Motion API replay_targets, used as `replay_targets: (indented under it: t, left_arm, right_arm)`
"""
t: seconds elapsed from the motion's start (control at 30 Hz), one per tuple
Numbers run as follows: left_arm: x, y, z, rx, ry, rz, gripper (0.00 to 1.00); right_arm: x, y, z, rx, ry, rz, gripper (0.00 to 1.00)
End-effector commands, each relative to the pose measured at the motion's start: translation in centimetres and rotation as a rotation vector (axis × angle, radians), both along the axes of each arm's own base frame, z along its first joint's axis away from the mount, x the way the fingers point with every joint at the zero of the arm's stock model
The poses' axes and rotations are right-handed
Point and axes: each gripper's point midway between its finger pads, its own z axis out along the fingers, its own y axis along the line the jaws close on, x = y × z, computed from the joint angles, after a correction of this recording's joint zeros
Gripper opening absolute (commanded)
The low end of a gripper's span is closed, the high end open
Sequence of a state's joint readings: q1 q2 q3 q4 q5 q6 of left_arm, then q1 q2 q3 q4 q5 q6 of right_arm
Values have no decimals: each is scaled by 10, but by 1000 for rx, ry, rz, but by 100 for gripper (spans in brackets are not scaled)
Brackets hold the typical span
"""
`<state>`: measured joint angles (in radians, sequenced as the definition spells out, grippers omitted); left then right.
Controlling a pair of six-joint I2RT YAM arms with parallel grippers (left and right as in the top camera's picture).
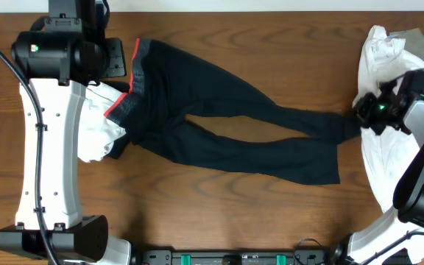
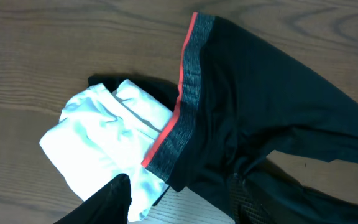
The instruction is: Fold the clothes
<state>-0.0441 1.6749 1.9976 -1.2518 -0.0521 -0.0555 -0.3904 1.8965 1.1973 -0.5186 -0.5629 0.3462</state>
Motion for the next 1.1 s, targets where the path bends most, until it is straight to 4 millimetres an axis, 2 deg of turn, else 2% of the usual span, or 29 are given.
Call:
replay_targets:
  t: [0.0,0.1,0.2,0.27,0.33,0.47,0.57,0.6,0.67,0.77,0.8,0.87,0.93,0.97,1.07]
  left_arm:
    - [0,-1,2,-3,-10,3,54]
    - [0,-1,2,-3,-9,3,54]
    - [0,-1,2,-3,-9,3,54]
    - [0,-1,2,-3,-9,3,55]
    - [0,-1,2,-3,-9,3,54]
    - [0,-1,2,-3,-10,3,55]
    - [0,-1,2,-3,-10,3,55]
    - [0,-1,2,-3,-9,3,56]
    - [0,-1,2,-3,-9,3,59]
    - [0,-1,2,-3,-10,3,60]
    - [0,-1,2,-3,-10,3,60]
    - [0,-1,2,-3,-9,3,61]
    - [0,-1,2,-3,-8,3,61]
    - [0,-1,2,-3,-8,3,61]
    - [-1,0,1,-3,-2,3,62]
  right_arm:
    - [37,18,71,105,-317,132,1]
    - [65,18,106,103,-520,168,1]
    - [81,18,136,73,-684,214,1]
    - [83,19,145,68,-734,239,1]
    - [79,24,146,91,-737,268,1]
    - [59,32,119,104,-634,321,2]
    - [38,24,84,63,-460,286,1]
    - [26,13,63,5,-350,252,1]
    - [6,-11,33,-108,-168,175,1]
    - [-23,-43,7,-263,39,98,1]
    - [-29,-48,4,-282,75,89,4]
    - [-41,-55,-1,-303,140,58,26]
    - [-47,-55,-3,-298,167,53,39]
    - [-49,-56,-4,-301,182,45,49]
    - [-55,-57,-6,-296,212,32,51]
